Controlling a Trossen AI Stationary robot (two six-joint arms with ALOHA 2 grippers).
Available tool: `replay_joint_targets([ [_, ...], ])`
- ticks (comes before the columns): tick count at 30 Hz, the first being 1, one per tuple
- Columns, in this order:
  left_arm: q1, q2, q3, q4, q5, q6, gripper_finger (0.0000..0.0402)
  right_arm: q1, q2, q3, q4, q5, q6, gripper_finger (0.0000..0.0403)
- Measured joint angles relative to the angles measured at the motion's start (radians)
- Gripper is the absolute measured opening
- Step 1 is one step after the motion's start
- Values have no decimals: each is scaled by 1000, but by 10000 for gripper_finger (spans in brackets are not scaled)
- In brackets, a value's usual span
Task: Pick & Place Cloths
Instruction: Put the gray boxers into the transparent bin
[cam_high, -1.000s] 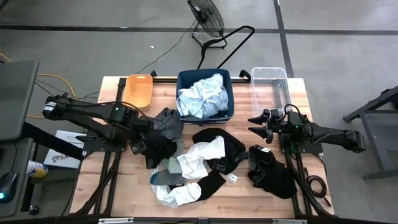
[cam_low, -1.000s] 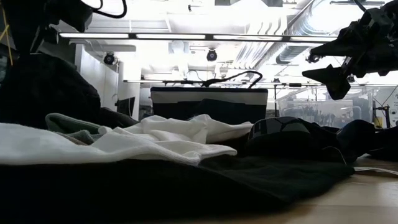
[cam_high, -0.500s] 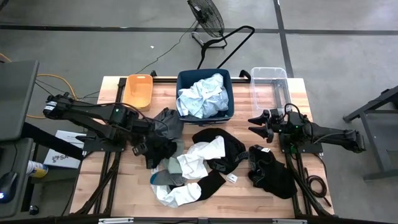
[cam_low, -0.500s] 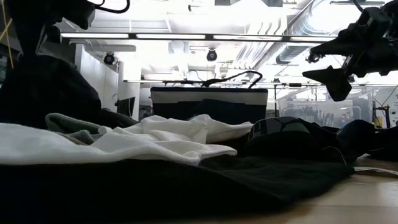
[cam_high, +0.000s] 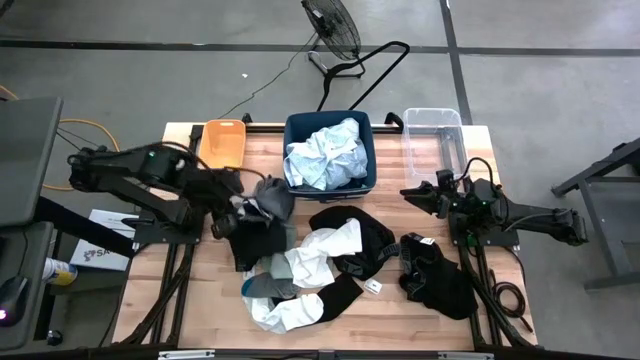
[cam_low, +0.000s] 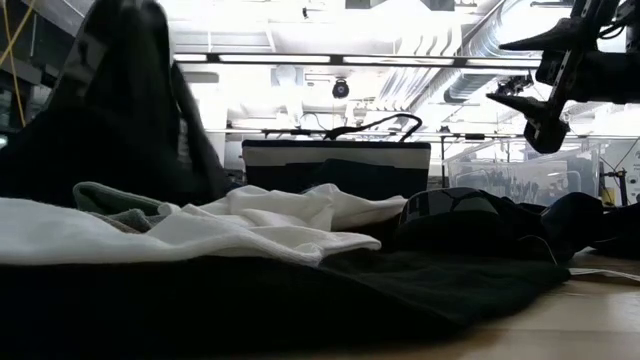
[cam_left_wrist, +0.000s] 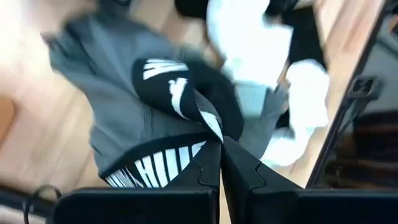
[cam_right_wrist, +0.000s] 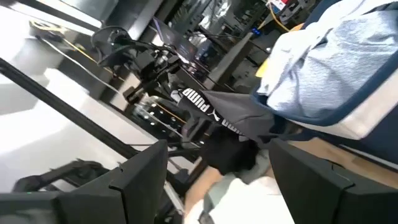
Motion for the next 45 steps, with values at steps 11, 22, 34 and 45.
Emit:
replay_joint_targets([
  [11, 0, 0, 173, 169, -132, 152, 0, 2, 0, 9, 56, 9, -45, 272],
  [22, 0, 50, 352, 139, -175, 196, 0, 3, 135, 251, 45, 42, -336, 272],
  [34, 0, 204, 620, 115, -146, 299, 0, 94, 610, 591, 44, -27, -634, 272],
  [45, 0, 303, 782, 113, -146, 329, 0, 232, 895, 780, 73, 106, -852, 272],
])
